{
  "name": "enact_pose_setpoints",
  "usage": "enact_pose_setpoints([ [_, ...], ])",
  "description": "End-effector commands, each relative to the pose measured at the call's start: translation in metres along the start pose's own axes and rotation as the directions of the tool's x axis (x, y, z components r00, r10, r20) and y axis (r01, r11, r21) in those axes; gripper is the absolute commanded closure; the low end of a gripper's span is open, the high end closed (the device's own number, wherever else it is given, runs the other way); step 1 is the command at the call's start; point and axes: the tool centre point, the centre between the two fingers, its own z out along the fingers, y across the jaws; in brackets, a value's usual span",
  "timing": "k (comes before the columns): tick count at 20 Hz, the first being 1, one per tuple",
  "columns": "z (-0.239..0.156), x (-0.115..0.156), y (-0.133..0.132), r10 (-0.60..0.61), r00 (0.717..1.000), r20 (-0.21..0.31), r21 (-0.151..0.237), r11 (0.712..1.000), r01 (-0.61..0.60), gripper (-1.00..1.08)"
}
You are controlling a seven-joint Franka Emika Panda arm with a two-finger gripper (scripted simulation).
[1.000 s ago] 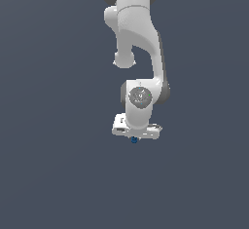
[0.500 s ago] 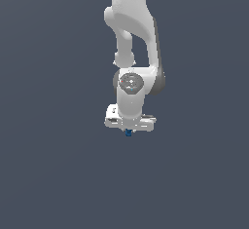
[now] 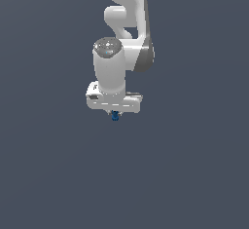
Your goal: Pick up the object and move it to a goal position.
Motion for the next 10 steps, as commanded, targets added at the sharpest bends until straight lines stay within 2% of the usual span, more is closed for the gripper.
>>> enact_pose_setpoints([
  [1,-0.025,-0.009,0.019,0.000,1.000,-0.001,0.001,1.000,0.000,1.08],
  [10,-0.115,-0.039,0.085,0.000,1.000,-0.001,0.003,1.000,0.000,1.08],
])
